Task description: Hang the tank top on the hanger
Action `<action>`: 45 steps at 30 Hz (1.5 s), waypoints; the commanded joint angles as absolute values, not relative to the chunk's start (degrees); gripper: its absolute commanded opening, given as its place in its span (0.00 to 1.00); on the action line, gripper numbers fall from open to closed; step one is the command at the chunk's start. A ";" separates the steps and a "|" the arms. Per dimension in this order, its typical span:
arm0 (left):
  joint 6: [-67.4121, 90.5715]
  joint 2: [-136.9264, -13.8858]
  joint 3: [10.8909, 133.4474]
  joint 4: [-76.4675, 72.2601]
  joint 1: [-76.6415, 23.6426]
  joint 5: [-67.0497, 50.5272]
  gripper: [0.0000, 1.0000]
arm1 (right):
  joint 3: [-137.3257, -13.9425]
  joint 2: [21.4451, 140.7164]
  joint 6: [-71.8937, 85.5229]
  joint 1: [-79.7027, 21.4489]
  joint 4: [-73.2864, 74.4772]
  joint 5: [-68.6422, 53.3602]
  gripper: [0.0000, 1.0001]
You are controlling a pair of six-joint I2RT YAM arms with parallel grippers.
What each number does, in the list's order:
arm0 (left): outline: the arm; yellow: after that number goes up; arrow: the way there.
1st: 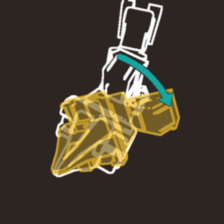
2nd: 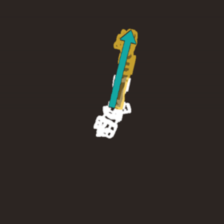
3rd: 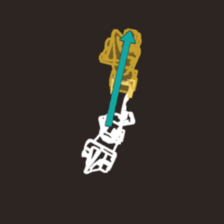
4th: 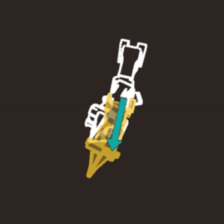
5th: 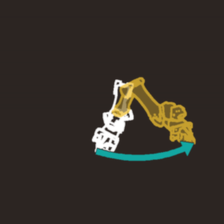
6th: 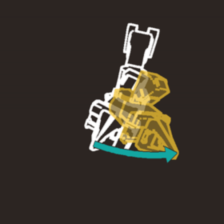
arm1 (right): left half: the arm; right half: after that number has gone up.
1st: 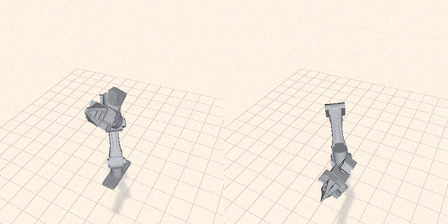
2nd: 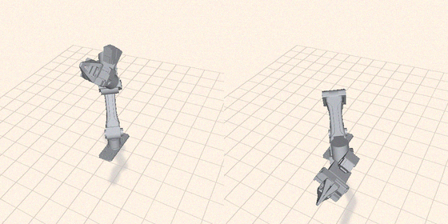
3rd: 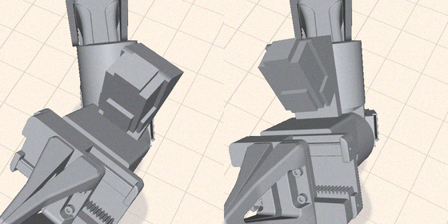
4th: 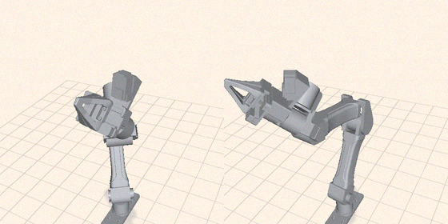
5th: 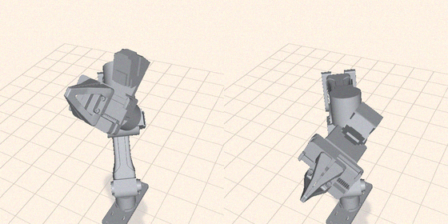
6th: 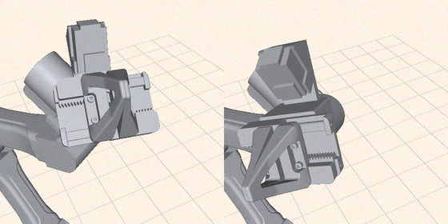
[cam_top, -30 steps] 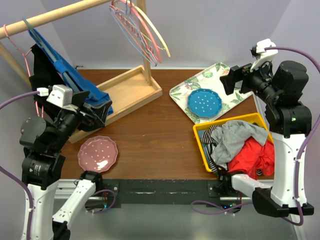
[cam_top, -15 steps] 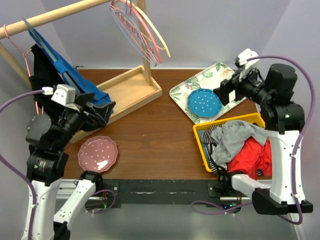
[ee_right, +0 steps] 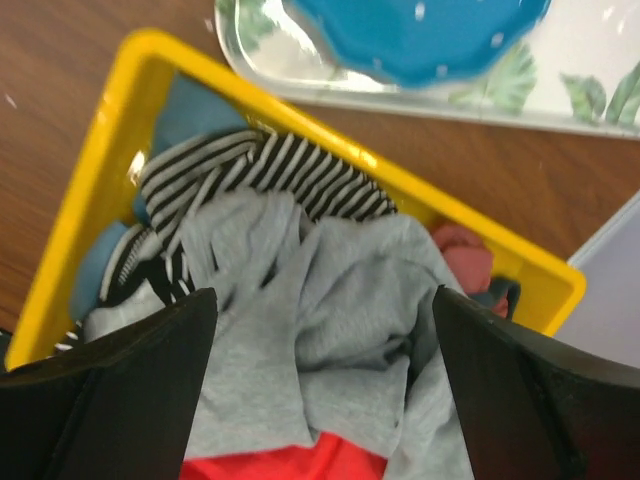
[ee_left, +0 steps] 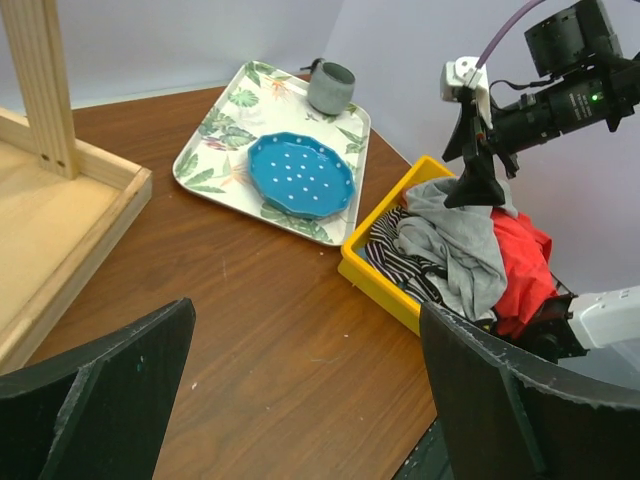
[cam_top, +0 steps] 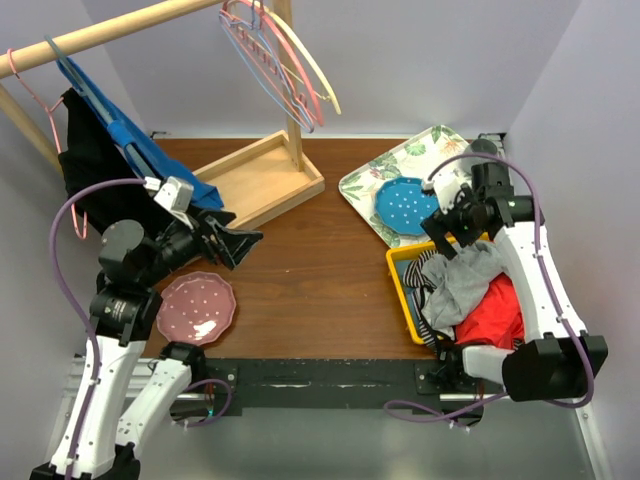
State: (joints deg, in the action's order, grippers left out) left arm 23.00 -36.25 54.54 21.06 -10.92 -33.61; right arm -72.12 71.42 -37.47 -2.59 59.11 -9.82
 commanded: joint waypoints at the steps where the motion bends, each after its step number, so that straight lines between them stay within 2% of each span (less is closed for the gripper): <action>1: 22.42 -36.12 52.30 17.84 -11.07 -36.65 1.00 | -69.44 67.24 -40.87 -2.46 62.40 -0.18 0.83; 5: 21.89 -36.56 50.98 17.49 -11.07 -36.83 1.00 | -66.36 67.06 -39.47 -2.55 64.16 1.41 0.68; 7: 21.54 -36.83 50.89 17.75 -11.07 -37.26 1.00 | -64.34 67.41 -38.76 -2.55 64.16 1.06 0.58; 11: 21.36 -36.83 51.06 18.02 -11.07 -38.40 1.00 | -63.63 68.64 -38.32 -2.55 66.53 -2.37 0.44; 12: 21.36 -36.65 51.06 18.19 -11.07 -38.58 1.00 | -63.72 68.64 -38.23 -2.55 66.53 -2.90 0.35; 14: 21.36 -36.65 51.15 18.54 -11.07 -39.64 1.00 | -63.90 68.64 -37.97 -2.55 66.01 -2.90 0.24; 15: 21.27 -36.39 51.33 19.07 -11.07 -40.07 1.00 | -64.77 68.56 -37.88 -2.55 66.01 -2.99 0.09; 17: 20.83 -36.21 52.03 19.68 -11.07 -40.60 1.00 | -66.52 67.94 -37.79 -2.55 66.70 -4.04 0.00; 20: 20.65 -35.86 52.73 19.52 -10.99 -44.37 1.00 | -73.02 66.10 -37.88 -2.46 67.85 -5.97 0.00; 24: 23.28 -36.56 52.65 15.04 -11.07 -54.65 1.00 | -90.29 65.39 -38.32 -2.46 70.66 -9.31 0.00; 28: 24.17 -37.79 53.35 12.83 -11.07 -56.69 1.00 | -104.21 65.56 -35.17 -2.55 68.48 -15.45 0.00; 38: 19.86 -45.79 66.97 17.85 -14.50 -57.48 1.00 | -132.16 79.62 -19.88 -2.98 64.00 -44.72 0.00; 42: 21.00 -45.88 67.24 16.09 -14.59 -57.48 1.00 | -134.82 84.10 -12.93 -7.37 59.07 -52.46 0.00; 45: 22.75 -44.65 65.83 13.10 -14.59 -57.40 1.00 | -131.23 84.81 -15.54 -16.48 58.62 -49.23 0.00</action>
State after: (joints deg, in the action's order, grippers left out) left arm 20.99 -45.74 65.39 17.41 -14.31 -56.25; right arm -133.19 83.50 -18.44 -7.79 62.26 -44.64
